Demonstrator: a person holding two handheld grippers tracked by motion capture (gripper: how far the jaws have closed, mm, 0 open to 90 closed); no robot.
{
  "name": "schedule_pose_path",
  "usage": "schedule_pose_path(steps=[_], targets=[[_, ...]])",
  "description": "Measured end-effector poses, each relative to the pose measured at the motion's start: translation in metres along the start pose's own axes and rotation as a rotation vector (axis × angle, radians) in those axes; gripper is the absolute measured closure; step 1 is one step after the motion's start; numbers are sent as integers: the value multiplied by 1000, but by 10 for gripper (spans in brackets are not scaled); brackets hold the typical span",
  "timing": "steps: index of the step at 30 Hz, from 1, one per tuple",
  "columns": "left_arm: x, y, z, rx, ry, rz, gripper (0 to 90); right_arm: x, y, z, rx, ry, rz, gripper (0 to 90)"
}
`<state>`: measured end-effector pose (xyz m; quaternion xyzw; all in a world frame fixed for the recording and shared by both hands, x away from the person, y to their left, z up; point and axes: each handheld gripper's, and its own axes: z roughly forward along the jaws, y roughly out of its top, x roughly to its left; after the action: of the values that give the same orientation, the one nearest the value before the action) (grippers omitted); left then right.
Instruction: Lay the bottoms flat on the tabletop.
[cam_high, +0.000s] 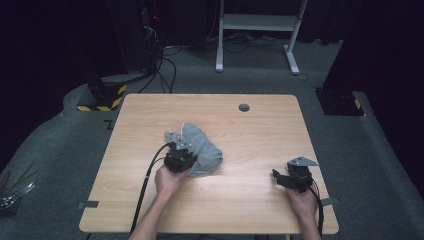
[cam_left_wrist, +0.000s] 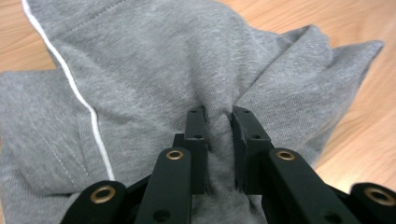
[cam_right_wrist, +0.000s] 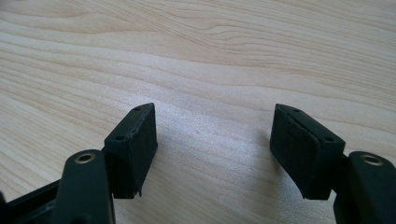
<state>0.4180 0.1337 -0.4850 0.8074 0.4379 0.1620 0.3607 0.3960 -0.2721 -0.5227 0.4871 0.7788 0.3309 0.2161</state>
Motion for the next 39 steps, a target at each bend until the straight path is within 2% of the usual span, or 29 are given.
schedule_pose_path(steps=[4, 7, 15, 21, 26, 29, 35, 37, 39], targets=[[-17, 10, 14, -9, -51, 8, 768, 0, 0, 0, 0, 0, -2, 318], [-25, 15, 21, -15, -71, 6, 766, 0, 0, 0, 0, 0, -1, 318], [-42, 22, 29, -21, -84, 21, 763, 0, 0, 0, 0, 0, -1, 318], [-46, 26, 29, -22, -105, 25, 755, 0, 0, 0, 0, 0, -1, 318], [-49, 27, 19, -42, -69, 58, 712, 0, 0, 0, 0, 1, -2, 318], [-53, 28, 12, -44, -60, 73, 635, 0, 0, 0, 0, 1, -1, 319], [-62, 25, 8, 0, -30, 140, 451, 0, 0, 0, 0, 1, -2, 318], [-67, 22, 14, 35, 4, 173, 431, 0, 0, 0, 0, 1, -2, 319], [-68, 22, 15, 39, 10, 176, 432, 0, 0, 0, 0, 1, -2, 319]])
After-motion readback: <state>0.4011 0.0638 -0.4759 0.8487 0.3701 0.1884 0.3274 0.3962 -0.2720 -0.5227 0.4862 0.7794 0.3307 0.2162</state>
